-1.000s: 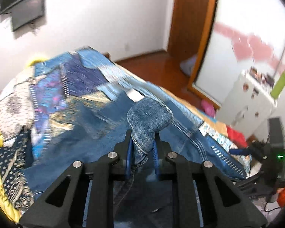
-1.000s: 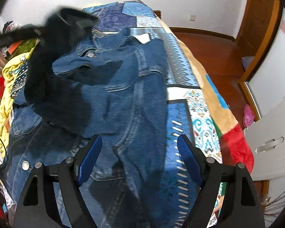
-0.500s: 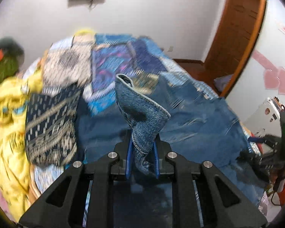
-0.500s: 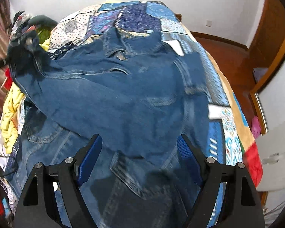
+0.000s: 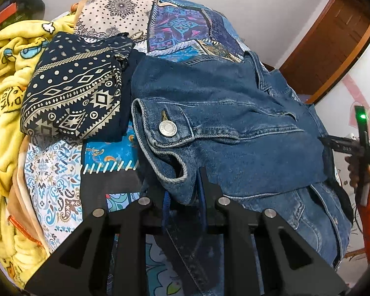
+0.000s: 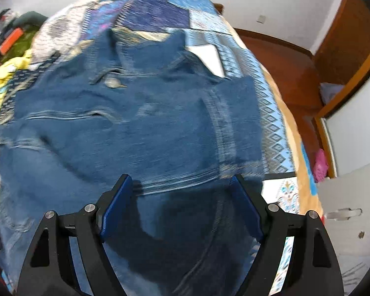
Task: Fold large clothes
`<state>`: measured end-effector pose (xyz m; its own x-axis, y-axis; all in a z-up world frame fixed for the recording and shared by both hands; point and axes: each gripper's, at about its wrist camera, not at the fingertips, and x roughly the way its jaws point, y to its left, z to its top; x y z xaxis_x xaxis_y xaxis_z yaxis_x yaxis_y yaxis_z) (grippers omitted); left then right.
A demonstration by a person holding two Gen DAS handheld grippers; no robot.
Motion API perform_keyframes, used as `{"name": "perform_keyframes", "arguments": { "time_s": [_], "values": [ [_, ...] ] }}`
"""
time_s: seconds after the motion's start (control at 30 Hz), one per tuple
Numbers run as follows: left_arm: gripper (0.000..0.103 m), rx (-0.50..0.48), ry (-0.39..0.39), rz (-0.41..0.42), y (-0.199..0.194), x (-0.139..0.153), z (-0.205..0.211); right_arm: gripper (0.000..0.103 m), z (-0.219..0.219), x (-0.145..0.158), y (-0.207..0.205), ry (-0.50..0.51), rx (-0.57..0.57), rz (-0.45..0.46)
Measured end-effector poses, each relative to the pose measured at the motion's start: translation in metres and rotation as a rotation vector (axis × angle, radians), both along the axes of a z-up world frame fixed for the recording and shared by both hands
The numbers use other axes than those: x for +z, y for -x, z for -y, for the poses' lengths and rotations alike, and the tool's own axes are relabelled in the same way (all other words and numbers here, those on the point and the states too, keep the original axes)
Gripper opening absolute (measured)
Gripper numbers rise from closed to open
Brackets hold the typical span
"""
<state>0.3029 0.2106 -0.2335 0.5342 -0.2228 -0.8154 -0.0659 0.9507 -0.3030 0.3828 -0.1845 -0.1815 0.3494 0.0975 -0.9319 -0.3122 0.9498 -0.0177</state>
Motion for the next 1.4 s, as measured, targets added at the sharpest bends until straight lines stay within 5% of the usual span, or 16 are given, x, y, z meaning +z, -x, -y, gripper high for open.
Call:
{"name": "perform_keyframes", "arguments": {
  "time_s": [0.13,0.3,0.5,0.7,0.83,0.93,1.27,1.4],
  "values": [
    [0.019,-0.007,-0.017,-0.011,0.002,-0.003,0.004,0.078,0.006,-0.001,-0.006,0.0,0.05,0.008],
    [0.019,0.005,-0.064,-0.003,0.009,-0.004,0.012,0.079,0.014,0.007,-0.015,0.247,0.027,0.164],
    [0.02,0.022,-0.109,-0.003,0.014,-0.008,0.017,0.082,0.052,-0.009,-0.039,0.092,-0.058,0.041],
    [0.021,0.01,-0.148,-0.004,0.019,-0.002,0.024,0.088,0.06,-0.007,-0.039,0.131,-0.108,0.13],
    [0.022,-0.001,-0.186,-0.008,0.019,-0.002,0.027,0.088,0.08,-0.004,-0.049,0.39,-0.266,0.25],
    [0.023,0.016,-0.149,-0.032,0.018,-0.012,0.023,0.088,0.107,-0.006,-0.048,0.236,-0.278,0.143],
    [0.026,0.021,-0.201,-0.081,0.029,-0.022,0.031,0.09,0.083,0.028,0.021,-0.04,-0.107,0.128],
    [0.028,0.039,-0.214,-0.078,0.04,-0.011,0.032,0.09,0.064,0.011,0.044,-0.051,-0.044,0.06]
  ]
}}
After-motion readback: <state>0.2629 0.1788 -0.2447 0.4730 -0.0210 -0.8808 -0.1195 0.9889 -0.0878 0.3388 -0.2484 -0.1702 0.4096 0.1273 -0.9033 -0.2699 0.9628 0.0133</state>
